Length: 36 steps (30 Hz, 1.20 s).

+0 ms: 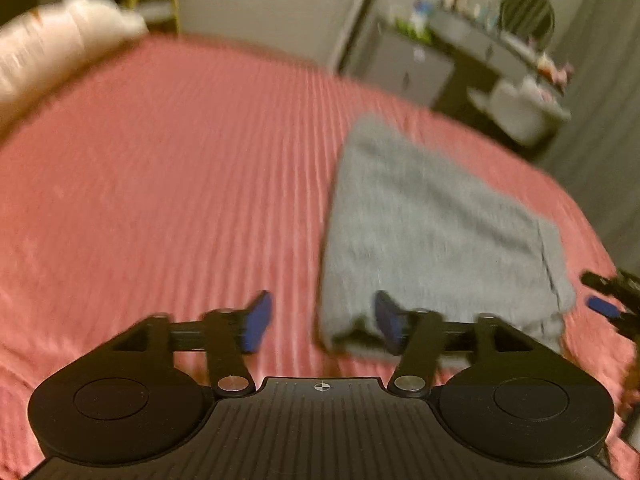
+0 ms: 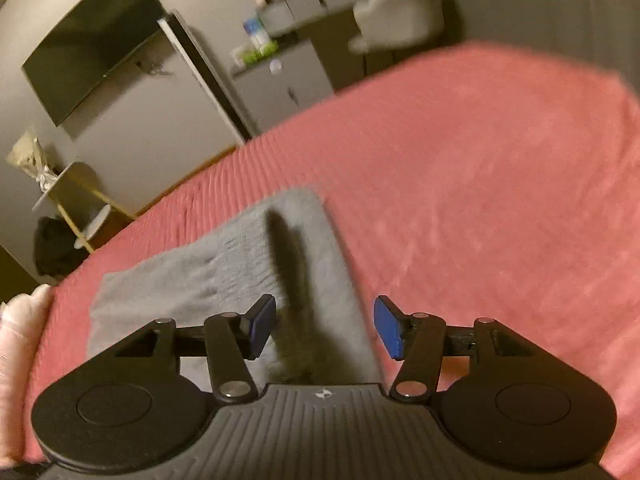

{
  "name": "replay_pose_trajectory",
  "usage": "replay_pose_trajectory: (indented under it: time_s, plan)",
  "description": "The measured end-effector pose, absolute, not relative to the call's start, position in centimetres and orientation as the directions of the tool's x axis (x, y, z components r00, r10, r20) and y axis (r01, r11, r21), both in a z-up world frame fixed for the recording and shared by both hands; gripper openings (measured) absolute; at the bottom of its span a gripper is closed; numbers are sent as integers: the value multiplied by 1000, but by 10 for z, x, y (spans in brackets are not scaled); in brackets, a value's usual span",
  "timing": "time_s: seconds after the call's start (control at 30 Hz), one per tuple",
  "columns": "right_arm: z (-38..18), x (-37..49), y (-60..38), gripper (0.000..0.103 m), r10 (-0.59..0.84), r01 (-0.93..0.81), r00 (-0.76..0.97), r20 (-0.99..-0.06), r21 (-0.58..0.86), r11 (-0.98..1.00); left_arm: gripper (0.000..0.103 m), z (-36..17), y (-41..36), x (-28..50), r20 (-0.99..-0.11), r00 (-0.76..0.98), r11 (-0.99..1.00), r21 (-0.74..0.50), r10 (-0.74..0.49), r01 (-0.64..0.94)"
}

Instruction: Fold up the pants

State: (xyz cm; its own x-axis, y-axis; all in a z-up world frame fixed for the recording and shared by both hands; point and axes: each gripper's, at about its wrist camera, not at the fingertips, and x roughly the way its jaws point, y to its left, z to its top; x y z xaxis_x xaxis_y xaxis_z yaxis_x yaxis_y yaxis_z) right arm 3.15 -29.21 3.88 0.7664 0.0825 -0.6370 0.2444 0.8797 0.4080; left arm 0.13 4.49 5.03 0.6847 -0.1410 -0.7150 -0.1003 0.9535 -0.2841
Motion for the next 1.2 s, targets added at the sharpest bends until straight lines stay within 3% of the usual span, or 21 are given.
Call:
replay_pose_trajectory:
  time_s: [0.13,0.27,0.3,0.33,0.37,0.43,0.57,0.73,1.2]
  plan:
    - [48,33,-279,56,121,143,789,-602,372,917,84,58,12,23,-684,729,994,-86,-10,-67]
    - [37,48,-253,56,90,107,779,-621,273,956,84,30,-16,49,-748,664,999,-16,10,-33]
    - [28,54,-248,61,78,106,761,-644,243,964,84,17,-20,54,-775,632,1000,0,16,-24]
    - [23,59,-243,74,45,116,743,-668,195,974,86,4,-25,53,-789,614,999,30,37,-21]
    - [15,59,-239,81,1,126,738,-674,140,982,88,-1,-27,50,-780,624,998,52,54,-21]
    - [12,60,-243,85,-1,148,732,-681,158,976,91,1,-29,48,-764,641,997,77,74,-24]
    - [10,67,-250,92,6,180,723,-691,196,964,98,-4,-18,50,-780,623,997,17,56,-69]
    - [14,62,-237,98,-54,188,724,-688,121,975,101,-7,-3,54,-798,603,991,-68,13,-112]
    - [11,59,-220,99,-91,165,691,-717,34,986,101,-4,4,43,-798,602,986,-101,0,-134]
